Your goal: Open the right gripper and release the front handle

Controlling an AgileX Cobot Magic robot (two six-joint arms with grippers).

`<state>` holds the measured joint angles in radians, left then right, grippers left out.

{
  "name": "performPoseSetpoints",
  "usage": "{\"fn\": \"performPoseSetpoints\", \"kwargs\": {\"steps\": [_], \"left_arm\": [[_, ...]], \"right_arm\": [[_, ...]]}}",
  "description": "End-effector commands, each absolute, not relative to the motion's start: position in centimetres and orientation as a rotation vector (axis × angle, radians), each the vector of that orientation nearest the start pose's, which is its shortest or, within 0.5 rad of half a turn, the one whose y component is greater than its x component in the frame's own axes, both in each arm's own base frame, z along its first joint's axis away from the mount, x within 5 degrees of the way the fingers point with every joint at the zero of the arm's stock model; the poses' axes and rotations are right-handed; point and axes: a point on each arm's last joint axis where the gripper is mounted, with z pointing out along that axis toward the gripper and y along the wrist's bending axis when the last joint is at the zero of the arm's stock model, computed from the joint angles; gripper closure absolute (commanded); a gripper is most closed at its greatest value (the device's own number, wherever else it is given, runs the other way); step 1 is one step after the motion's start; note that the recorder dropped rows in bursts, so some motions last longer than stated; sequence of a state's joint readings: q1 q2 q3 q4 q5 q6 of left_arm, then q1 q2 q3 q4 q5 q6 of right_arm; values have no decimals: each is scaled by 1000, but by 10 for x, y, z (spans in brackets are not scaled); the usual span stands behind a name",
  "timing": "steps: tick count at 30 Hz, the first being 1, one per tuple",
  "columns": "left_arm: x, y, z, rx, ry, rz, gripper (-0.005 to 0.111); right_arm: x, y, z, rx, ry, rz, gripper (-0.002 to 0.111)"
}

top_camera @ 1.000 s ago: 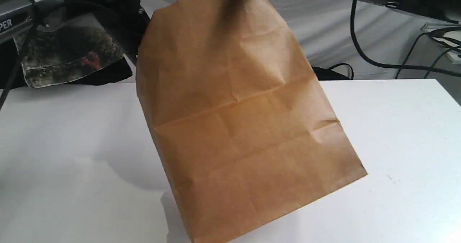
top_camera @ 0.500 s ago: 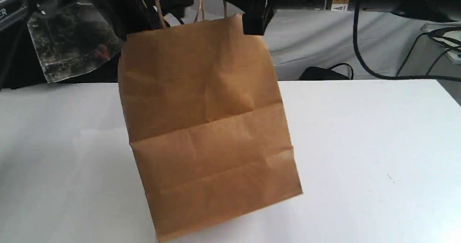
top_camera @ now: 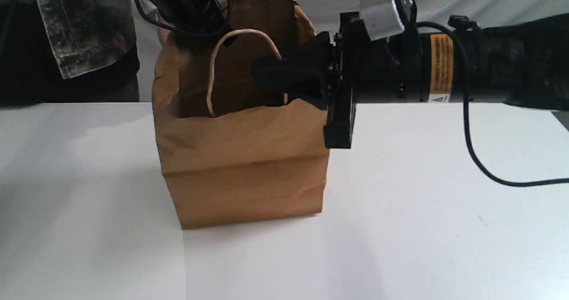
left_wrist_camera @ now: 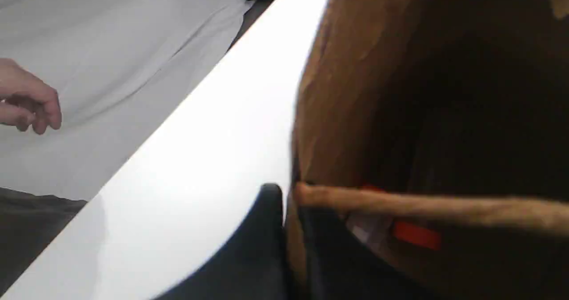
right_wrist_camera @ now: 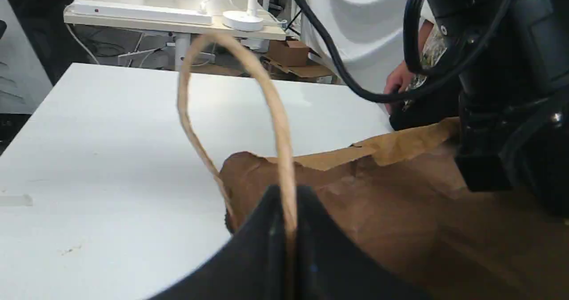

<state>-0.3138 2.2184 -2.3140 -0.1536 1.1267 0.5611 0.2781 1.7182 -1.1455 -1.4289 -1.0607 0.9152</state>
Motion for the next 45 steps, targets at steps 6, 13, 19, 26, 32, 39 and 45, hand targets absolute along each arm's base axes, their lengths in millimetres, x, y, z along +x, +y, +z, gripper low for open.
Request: {"fn": "performPoseSetpoints", "kwargs": {"steps": [6, 13, 19, 26, 32, 39, 45], "left_arm": [[467, -168, 325, 1032, 2257, -112, 107], [467, -168, 325, 1069, 2232, -96, 89], [471, -168, 328, 1076, 2178, -63, 40], [476, -162, 331, 1047, 2142, 54, 39], [473, -152, 339, 1041, 2165, 178, 39], [464, -139, 365, 919, 2171, 281, 39], [444, -142, 397, 887, 2114, 145, 39]], "right_arm": [[324, 172, 302, -1075, 1230, 843, 108], [323, 172, 300, -1127, 1208, 801, 97], [325, 172, 301, -1095, 1210, 799, 35], [328, 171, 306, -1067, 1151, 742, 21], [328, 170, 306, -1074, 1139, 727, 22], [326, 170, 308, -1102, 1075, 697, 24], [322, 169, 316, -1105, 1043, 690, 25]]}}
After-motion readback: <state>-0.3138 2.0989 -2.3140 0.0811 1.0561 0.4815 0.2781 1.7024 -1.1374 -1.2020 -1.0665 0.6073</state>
